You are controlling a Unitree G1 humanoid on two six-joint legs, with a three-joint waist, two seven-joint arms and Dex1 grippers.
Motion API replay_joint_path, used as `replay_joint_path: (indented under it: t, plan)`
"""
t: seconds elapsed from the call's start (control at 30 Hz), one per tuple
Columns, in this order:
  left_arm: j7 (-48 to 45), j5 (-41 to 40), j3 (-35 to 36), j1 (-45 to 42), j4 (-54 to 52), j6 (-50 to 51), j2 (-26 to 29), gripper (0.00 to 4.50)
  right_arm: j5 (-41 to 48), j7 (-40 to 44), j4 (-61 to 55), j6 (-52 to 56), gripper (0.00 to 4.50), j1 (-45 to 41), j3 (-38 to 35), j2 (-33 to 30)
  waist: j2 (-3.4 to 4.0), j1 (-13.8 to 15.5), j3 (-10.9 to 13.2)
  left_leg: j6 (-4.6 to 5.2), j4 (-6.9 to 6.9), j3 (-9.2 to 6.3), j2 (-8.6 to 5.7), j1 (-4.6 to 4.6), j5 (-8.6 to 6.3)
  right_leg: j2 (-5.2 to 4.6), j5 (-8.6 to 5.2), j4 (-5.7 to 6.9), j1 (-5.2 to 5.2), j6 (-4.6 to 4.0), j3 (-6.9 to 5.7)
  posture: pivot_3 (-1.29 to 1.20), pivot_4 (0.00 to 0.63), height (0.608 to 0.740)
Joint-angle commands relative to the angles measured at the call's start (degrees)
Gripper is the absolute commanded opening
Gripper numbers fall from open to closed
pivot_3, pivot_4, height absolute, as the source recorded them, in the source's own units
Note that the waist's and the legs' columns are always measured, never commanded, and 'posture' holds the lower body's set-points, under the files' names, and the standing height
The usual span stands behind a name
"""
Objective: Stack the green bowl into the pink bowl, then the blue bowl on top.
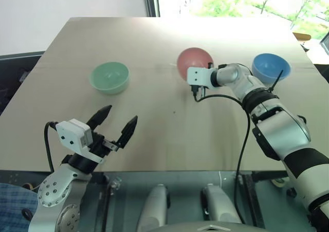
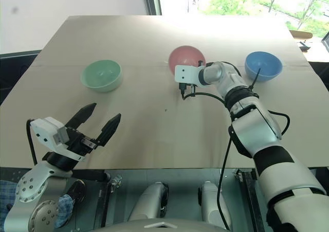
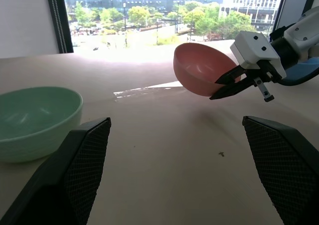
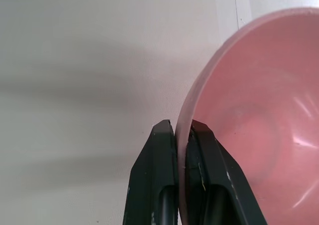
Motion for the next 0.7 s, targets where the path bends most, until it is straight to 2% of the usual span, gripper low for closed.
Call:
replay_joint_path:
  t: [0.03,0.13,0.3,0.47,0.53,0.67,0.7]
  plan:
    - [-0.75,-0.02,-0.82,-0.57,-1.54,-0.99,0.50,4.50,1.53,5.20,-6.16,-2.64,0.01,0.59,-1.41,-3.50,0.00,0.18,0.00,0.00,0.00,-0.01,0.00,-0.01,0.00,0.00,0.00,-0.01,0.00,0.00,-0.01,0.00,0.150,0.740]
    - [-0.89,0.12,-1.34,-1.23,-0.88,-0.97,0.60,4.50,5.23,13.60,-14.95,-0.36,0.01,3.98,-2.82,-6.00,0.00,0.17,0.00,0.01,0.01,-0.01,-0.01,-0.02,0.00,-0.01,0.00,-0.03,0.01,0.00,-0.01,0.00,0.150,0.740]
    - [-2.13,0.06,-2.63,-3.98,1.24,-0.38,1.41,4.50,11.92,26.54,-45.85,12.84,0.01,16.48,-3.89,-12.73,0.01,0.09,0.01,0.01,-0.01,0.01,0.01,-0.01,0.00,0.00,0.00,0.00,0.01,0.00,0.01,0.00,0.150,0.740]
    - [-3.21,0.01,-3.94,-7.07,4.14,-0.05,2.02,4.50,13.12,29.47,-74.41,32.61,0.01,27.77,-3.36,-15.96,0.01,0.25,0.00,0.01,0.02,-0.06,0.03,-0.05,0.00,0.00,0.00,-0.01,0.02,0.00,-0.03,0.00,0.150,0.740]
    - [-3.72,0.08,-4.81,-8.31,5.02,0.23,2.19,4.50,12.74,29.60,-80.18,37.55,0.01,29.48,-2.89,-16.57,0.01,0.25,0.00,0.01,0.04,-0.08,0.02,-0.05,0.00,0.00,0.00,0.00,0.02,0.01,-0.05,0.00,0.150,0.740]
    - [-4.95,0.32,-5.57,-9.84,6.24,0.26,2.98,4.50,12.13,28.48,-84.49,43.50,0.01,30.14,-1.93,-17.01,-0.03,0.22,-0.02,0.01,0.09,-0.09,0.01,0.01,0.00,0.00,0.00,0.01,0.09,0.01,-0.07,0.00,0.150,0.740]
    - [-5.20,0.23,-5.54,-10.30,6.75,0.26,3.24,4.50,12.11,28.12,-85.63,45.01,0.72,30.57,-1.59,-17.00,-0.02,0.23,-0.02,0.01,0.09,-0.13,0.01,0.01,0.00,0.01,0.00,0.00,0.10,0.01,-0.11,0.00,0.150,0.740]
